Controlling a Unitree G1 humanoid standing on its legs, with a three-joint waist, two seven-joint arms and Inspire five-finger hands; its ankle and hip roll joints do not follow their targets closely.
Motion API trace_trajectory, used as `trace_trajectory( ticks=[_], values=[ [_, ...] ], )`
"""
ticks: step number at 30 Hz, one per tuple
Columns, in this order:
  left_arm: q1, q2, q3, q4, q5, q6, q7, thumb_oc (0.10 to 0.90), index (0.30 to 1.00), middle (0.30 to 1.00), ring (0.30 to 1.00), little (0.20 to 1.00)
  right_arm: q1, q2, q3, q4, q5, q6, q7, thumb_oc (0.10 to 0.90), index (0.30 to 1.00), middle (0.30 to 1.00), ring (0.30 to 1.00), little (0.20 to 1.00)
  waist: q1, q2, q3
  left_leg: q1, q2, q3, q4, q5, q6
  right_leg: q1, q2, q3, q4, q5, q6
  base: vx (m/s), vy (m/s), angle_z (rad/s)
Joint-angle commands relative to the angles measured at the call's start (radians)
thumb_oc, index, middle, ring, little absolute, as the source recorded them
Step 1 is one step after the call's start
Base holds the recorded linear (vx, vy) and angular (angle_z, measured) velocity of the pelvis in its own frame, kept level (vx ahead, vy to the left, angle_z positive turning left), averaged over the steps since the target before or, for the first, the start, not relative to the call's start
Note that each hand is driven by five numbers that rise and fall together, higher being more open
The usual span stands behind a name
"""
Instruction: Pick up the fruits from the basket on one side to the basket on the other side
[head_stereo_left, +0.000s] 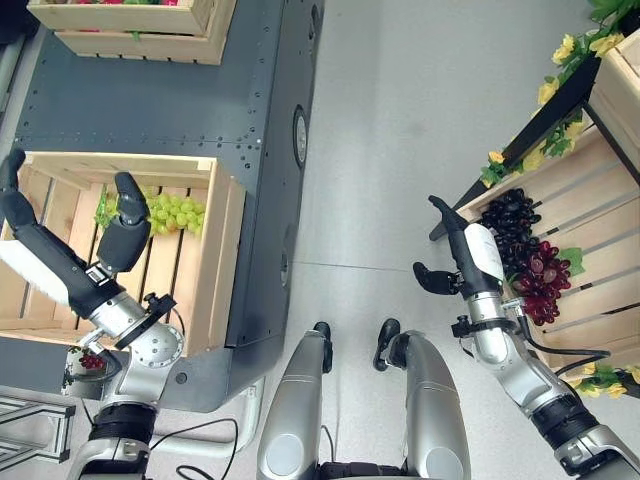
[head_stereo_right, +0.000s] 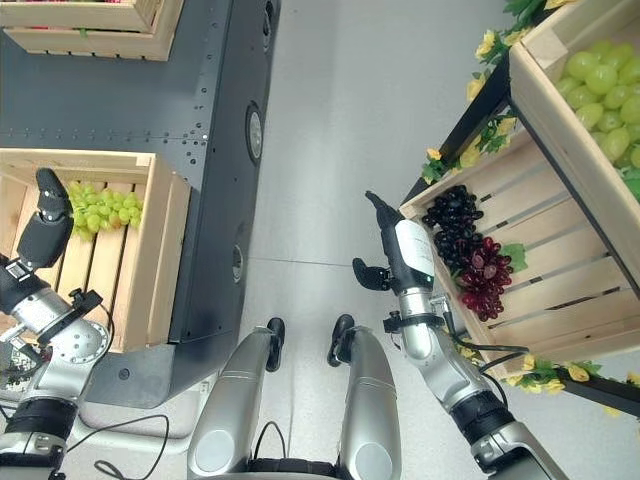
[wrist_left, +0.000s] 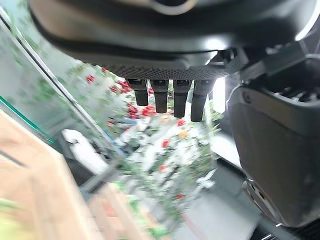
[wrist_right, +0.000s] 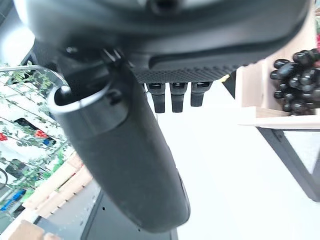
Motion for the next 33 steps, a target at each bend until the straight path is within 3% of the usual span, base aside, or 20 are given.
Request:
trace_trajectory(
  ticks=[1,4,9,12,16,20,26,33],
  values=[
    [-0.052,0.158,0.001,0.005,0.006,0.076,0.010,0.800,0.900,0.900,0.900,0.900,-0.061,-0.062,0.011,-0.066,0.073,-0.099,0.034,0.800,0.900,0.900,0.900,0.900,-0.021,0.039,-0.016,-0.019,-0.031,0.091,-0.010,0.023,0.078,0.076,0.038,-0.009,0.001,-0.039,-0.023,0.01,0.090,0.01],
    [-0.083,0.203,-0.035,0.062,0.003,0.120,-0.029,0.800,0.900,0.900,0.900,0.900,-0.074,-0.073,0.022,-0.059,0.090,-0.112,0.046,0.800,0.900,0.900,0.900,0.900,-0.024,0.038,-0.016,-0.036,-0.025,0.098,-0.018,0.024,0.080,0.057,0.041,-0.007,-0.002,-0.032,-0.020,-0.01,0.071,0.03],
    [-0.197,0.302,-0.204,0.199,0.125,0.307,-0.219,0.800,0.900,0.900,0.900,0.900,-0.133,-0.084,0.067,-0.028,0.114,-0.132,0.089,0.800,0.900,0.900,0.900,0.900,-0.033,0.033,-0.016,-0.056,-0.013,0.107,-0.028,0.012,0.070,0.039,0.048,-0.002,-0.012,-0.034,-0.003,0.00,0.090,0.02],
    [-0.291,0.358,-0.285,0.261,0.166,0.365,-0.292,0.800,0.900,0.900,0.900,0.900,-0.180,-0.094,0.107,-0.006,0.130,-0.144,0.121,0.800,0.900,0.900,0.900,0.900,-0.032,0.033,-0.016,-0.074,-0.008,0.112,-0.045,0.017,0.075,0.017,0.043,-0.013,-0.013,-0.030,-0.001,-0.03,0.100,0.00],
    [-0.379,0.408,-0.396,0.323,0.286,0.413,-0.323,0.800,0.900,0.900,0.900,0.900,-0.214,-0.098,0.134,0.010,0.133,-0.150,0.132,0.800,0.900,0.900,0.900,0.900,-0.032,0.024,-0.016,-0.086,-0.003,0.113,-0.058,0.023,0.073,0.008,0.043,-0.023,-0.022,-0.025,0.002,-0.03,0.064,0.04],
    [-0.464,0.439,-0.488,0.402,0.274,0.441,-0.361,0.800,0.900,0.900,0.900,0.900,-0.245,-0.106,0.161,0.036,0.148,-0.162,0.124,0.800,0.900,0.900,0.900,0.900,-0.033,0.012,-0.016,-0.094,0.001,0.115,-0.064,0.024,0.073,0.001,0.042,-0.027,-0.027,-0.023,0.003,-0.02,0.048,0.00],
    [-0.595,0.473,-0.606,0.440,0.380,0.491,-0.397,0.800,0.900,0.900,0.900,0.900,-0.286,-0.096,0.190,0.050,0.168,-0.158,0.119,0.800,0.900,0.900,0.900,0.900,-0.028,-0.007,-0.016,-0.111,0.002,0.114,-0.053,0.011,0.076,-0.013,0.038,-0.038,-0.020,-0.026,0.004,-0.01,0.012,0.08],
    [-0.639,0.500,-0.667,0.455,0.400,0.532,-0.478,0.800,0.900,0.900,0.900,0.900,-0.293,-0.094,0.195,0.043,0.174,-0.148,0.124,0.800,0.900,0.900,0.900,0.900,-0.026,-0.012,-0.016,-0.120,0.005,0.112,-0.068,0.013,0.078,-0.021,0.037,-0.043,-0.034,-0.018,0.010,0.00,0.000,0.01]
  ],
)
